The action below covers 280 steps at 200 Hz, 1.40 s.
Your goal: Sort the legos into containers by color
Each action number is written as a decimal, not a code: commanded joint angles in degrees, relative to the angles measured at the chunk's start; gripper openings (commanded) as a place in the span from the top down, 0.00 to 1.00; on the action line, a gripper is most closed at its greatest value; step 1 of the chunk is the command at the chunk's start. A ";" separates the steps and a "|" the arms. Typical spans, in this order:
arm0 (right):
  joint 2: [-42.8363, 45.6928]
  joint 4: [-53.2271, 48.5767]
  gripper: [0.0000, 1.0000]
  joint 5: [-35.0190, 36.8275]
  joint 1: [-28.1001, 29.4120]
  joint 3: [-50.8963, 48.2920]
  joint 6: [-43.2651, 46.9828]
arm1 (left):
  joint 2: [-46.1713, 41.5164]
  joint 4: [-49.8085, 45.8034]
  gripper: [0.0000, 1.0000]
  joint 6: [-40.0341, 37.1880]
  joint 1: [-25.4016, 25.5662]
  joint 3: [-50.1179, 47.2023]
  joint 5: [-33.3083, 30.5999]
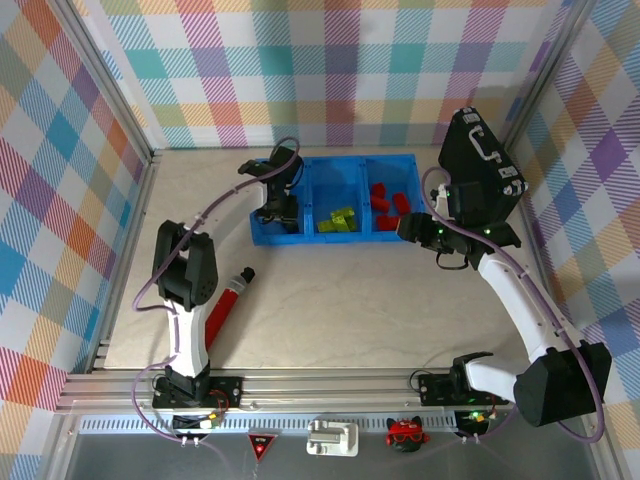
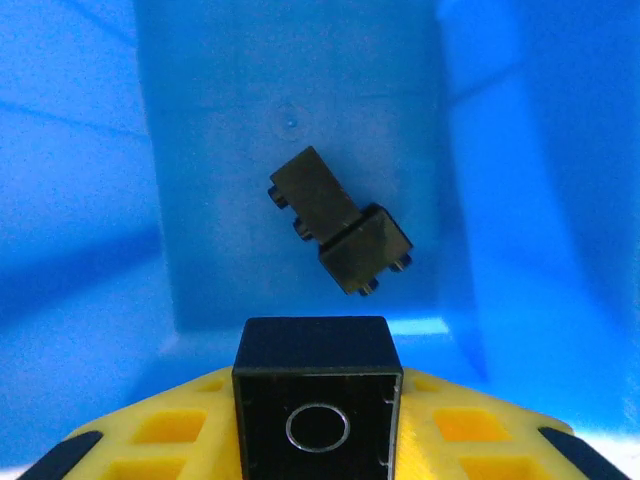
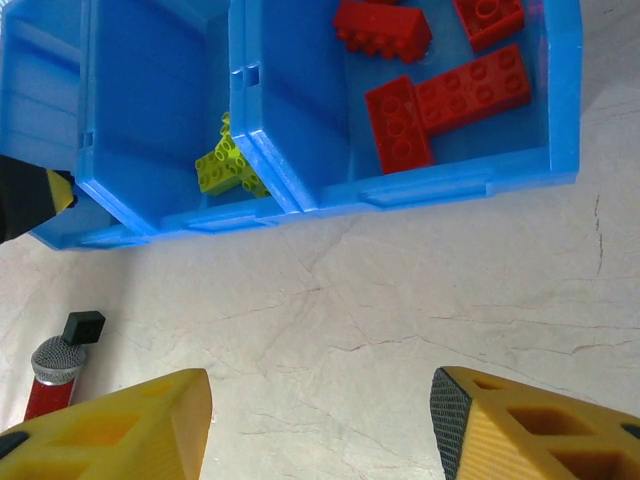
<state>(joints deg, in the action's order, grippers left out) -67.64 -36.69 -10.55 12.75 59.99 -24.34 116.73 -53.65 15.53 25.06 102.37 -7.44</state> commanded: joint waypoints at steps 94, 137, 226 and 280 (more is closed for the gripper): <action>1.81 -1.81 0.38 0.88 -0.01 1.01 1.23 | 7.77 0.57 0.58 -1.47 -2.55 4.63 -2.96; 1.63 -1.71 0.38 0.70 -0.06 1.43 1.30 | 5.62 0.85 0.53 -1.12 -2.53 4.51 -1.16; -0.72 -4.28 0.29 3.25 -0.02 4.38 5.05 | -10.71 1.25 0.52 -2.51 -2.72 0.61 -4.53; -2.40 -5.76 0.12 8.24 -0.14 6.28 9.62 | -23.62 6.13 0.42 -1.08 -8.02 -12.40 -7.89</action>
<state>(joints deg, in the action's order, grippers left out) -69.21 -40.71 -5.85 12.75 64.16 -18.11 97.17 -49.43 14.11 20.45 95.59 -12.67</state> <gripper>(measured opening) 0.854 0.558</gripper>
